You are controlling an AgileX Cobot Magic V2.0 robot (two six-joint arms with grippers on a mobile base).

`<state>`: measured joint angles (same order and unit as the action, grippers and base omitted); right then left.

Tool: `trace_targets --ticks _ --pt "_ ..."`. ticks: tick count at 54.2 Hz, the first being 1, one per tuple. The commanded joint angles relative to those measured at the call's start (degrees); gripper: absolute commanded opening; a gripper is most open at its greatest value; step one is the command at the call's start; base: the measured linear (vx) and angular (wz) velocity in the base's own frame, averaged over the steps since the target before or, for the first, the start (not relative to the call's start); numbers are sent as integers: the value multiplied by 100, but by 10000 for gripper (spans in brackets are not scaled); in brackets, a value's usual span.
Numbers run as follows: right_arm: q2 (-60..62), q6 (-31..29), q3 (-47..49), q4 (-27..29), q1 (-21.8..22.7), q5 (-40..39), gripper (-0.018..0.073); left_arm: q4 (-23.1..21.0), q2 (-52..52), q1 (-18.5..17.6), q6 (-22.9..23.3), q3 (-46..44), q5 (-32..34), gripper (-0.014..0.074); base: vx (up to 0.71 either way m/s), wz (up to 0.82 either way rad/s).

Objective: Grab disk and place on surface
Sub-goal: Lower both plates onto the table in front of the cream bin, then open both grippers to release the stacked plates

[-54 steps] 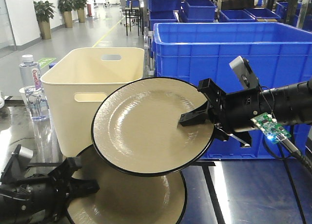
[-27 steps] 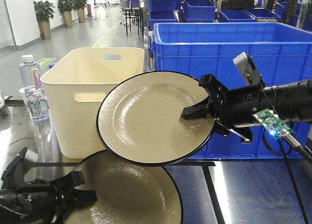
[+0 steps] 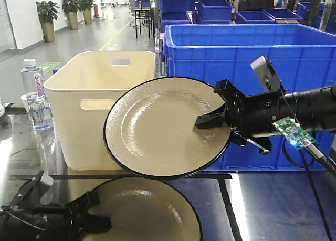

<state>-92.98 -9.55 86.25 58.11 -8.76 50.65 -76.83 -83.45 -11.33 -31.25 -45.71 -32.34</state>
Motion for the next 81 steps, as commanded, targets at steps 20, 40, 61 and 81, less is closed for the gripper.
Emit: trace_targets --ticks 20,40,61,81 --pt "295 -17 242 513 23 -109 12 928 212 106 -257 -160 313 554 0 0" --pt "295 -17 242 210 23 -97 13 1563 1402 1034 -251 -160 -160 617 0 0" --pt "-283 -76 242 -34 -299 149 31 1557 2660 1137 -251 -160 517 563 0 0" --pt "-704 -686 242 -392 -799 173 71 1557 2660 1137 -251 -160 528 563 0 0"
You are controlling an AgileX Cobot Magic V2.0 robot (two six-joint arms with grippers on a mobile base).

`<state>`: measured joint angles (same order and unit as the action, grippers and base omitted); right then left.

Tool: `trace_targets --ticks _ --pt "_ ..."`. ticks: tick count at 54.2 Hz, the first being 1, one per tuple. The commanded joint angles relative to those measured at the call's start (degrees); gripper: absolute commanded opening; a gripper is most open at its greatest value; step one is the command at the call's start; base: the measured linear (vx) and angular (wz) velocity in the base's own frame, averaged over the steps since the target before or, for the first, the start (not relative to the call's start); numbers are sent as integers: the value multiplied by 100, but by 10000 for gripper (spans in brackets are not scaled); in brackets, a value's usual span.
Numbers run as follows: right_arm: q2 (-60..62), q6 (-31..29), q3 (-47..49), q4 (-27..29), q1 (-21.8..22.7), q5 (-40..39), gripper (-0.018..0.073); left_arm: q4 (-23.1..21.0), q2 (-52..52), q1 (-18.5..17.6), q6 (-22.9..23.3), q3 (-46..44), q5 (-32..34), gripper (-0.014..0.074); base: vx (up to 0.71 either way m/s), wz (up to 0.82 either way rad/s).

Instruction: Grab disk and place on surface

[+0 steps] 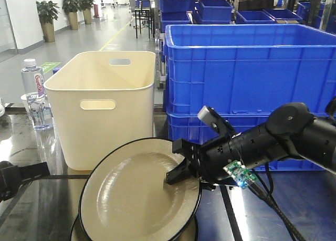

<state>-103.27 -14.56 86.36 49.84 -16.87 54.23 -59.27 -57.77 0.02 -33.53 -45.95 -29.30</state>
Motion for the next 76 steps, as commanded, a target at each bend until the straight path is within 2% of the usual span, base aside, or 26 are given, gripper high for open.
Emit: trace_targets --ticks 1,16,27,35,47,57,62,68,76 --pt "325 -227 231 405 11 -186 76 -199 92 2 -23 -136 223 563 0 0" --pt "325 -586 231 51 11 134 235 -199 92 2 -23 -136 229 563 0 0" --pt "325 -1097 231 -136 11 269 429 -199 92 2 -23 -136 229 563 0 0" --pt "410 -1323 231 -625 33 195 519 -199 92 2 -23 -136 214 563 0 0" --pt "864 -1237 231 -2069 33 -82 545 -199 92 2 -23 -136 202 563 0 0" --pt "1348 -927 231 -2948 33 -130 545 -199 92 2 -23 -136 196 563 0 0" --pt "1640 -772 231 -3165 33 -130 545 -199 92 2 -23 -136 185 563 0 0" --pt "1928 -729 231 -3173 33 -267 545 -199 92 2 -37 -136 240 550 0 0" --pt "2147 -717 231 -3139 33 -500 544 -199 155 2 -565 -136 446 479 0 0"
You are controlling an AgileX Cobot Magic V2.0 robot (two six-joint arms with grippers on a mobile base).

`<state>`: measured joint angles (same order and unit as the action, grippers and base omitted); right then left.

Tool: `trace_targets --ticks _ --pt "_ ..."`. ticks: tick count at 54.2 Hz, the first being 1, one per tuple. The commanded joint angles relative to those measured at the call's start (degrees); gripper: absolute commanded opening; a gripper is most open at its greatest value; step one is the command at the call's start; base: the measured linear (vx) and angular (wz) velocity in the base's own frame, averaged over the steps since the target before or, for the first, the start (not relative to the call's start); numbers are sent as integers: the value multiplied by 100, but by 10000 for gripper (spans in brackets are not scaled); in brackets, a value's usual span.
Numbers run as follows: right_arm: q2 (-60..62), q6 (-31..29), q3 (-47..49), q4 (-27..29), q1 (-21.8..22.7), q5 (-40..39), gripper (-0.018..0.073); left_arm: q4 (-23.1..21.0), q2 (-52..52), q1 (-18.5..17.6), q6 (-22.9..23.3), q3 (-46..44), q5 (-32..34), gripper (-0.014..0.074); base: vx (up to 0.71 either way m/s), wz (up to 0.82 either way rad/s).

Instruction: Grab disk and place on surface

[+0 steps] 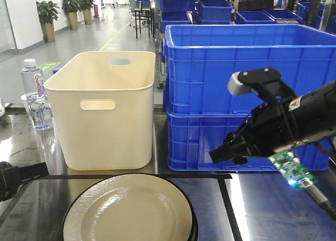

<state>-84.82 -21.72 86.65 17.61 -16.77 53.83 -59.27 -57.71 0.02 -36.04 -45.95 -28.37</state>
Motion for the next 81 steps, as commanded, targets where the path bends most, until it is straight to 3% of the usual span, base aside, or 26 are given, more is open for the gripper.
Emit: trace_targets --ticks 1,8,16,27,61,63,66,77,81 --pt "317 -1 202 83 23 -460 543 -199 165 2 -383 -136 380 469 0 0" --pt "335 -1 202 67 23 -439 544 -199 348 2 -999 -136 593 342 0 0" --pt "335 -14 202 68 23 -439 544 -199 469 2 -1020 -136 593 202 0 0" --pt "335 -13 202 68 23 -446 544 -199 445 2 -1020 -136 593 93 0 0" --pt "335 -13 202 68 23 -452 544 -146 445 2 -1006 -136 607 65 0 0" --pt "335 -13 202 68 23 -452 544 40 449 -2 -953 -136 638 65 0 0" --pt "335 -21 202 68 23 -452 544 714 502 -11 -580 -136 660 58 0 0" --pt "335 -21 202 68 23 -452 544 3604 1158 -29 2400 139 814 -2 0 0" --pt "335 -21 202 68 23 -452 544 4221 1544 -29 3036 469 1135 -10 0 0"
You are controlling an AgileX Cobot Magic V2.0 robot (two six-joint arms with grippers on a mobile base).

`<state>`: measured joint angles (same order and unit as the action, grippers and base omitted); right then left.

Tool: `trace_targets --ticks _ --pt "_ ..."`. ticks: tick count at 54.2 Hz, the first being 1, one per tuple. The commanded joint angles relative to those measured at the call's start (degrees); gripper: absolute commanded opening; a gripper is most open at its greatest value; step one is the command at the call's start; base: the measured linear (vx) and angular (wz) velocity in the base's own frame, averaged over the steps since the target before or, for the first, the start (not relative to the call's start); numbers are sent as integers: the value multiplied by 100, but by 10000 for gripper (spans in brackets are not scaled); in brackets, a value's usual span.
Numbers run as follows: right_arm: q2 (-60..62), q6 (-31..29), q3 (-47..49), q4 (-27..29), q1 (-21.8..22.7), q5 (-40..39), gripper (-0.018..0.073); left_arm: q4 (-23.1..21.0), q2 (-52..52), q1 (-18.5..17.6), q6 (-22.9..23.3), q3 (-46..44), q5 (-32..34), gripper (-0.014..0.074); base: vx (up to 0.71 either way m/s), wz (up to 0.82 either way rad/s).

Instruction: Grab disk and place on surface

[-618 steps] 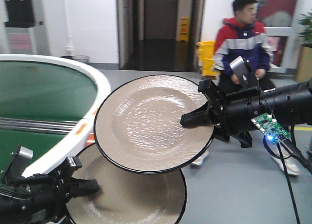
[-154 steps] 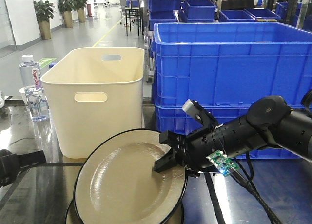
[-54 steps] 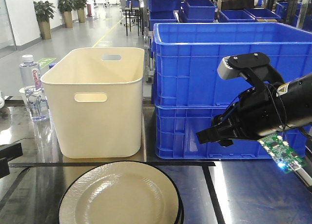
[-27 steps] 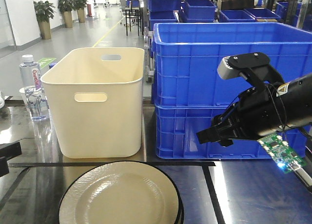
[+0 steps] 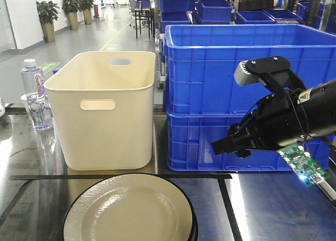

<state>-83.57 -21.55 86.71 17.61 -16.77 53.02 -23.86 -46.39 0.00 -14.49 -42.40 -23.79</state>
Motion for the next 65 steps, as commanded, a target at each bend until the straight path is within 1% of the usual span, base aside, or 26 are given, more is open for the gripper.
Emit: trace_targets --ticks 1,3,5,12,14,17,18,20,22,27,30,34,38,65 --pt "210 -37 196 68 23 -371 544 811 501 -27 978 198 803 -10 0 0" --pt "210 -37 196 68 23 -371 544 1011 778 -27 1196 479 1104 -10 0 0" --pt "210 -37 196 68 23 -371 544 1096 1023 -27 1278 744 1400 -9 0 0" --pt "210 -37 196 68 23 -364 544 1228 1977 -27 1292 1877 2379 -9 0 0" --pt "210 -37 196 68 23 -364 544 1394 2220 -27 1292 2194 2504 -9 0 0" --pt "210 -37 196 68 23 -364 544 1840 2593 -27 1351 2710 2624 -9 0 0" --pt "210 -37 196 68 23 -364 544 1929 2684 -27 1397 2895 2637 -9 0 0" --pt "210 -37 196 68 23 -364 544 2133 2949 -27 1609 3188 2685 -9 0 0" --pt "210 -37 196 68 23 -364 544 2246 3154 -27 1840 3458 2731 -9 0 0" --pt "210 -37 196 68 23 -364 544 2386 3640 -27 2426 4034 2788 -9 0 0" --pt "210 -37 196 68 23 -364 544 2386 3908 -27 2790 4315 2788 -8 0 0" --pt "210 -37 196 68 23 -364 544 2386 4191 -27 3181 4296 2243 -8 0 0" --pt "210 -37 196 68 23 -370 544 2386 4333 -27 3297 4301 2122 -8 0 0" --pt "210 -37 196 68 23 -370 544 2386 4333 -22 3297 4301 2054 -7 0 0"
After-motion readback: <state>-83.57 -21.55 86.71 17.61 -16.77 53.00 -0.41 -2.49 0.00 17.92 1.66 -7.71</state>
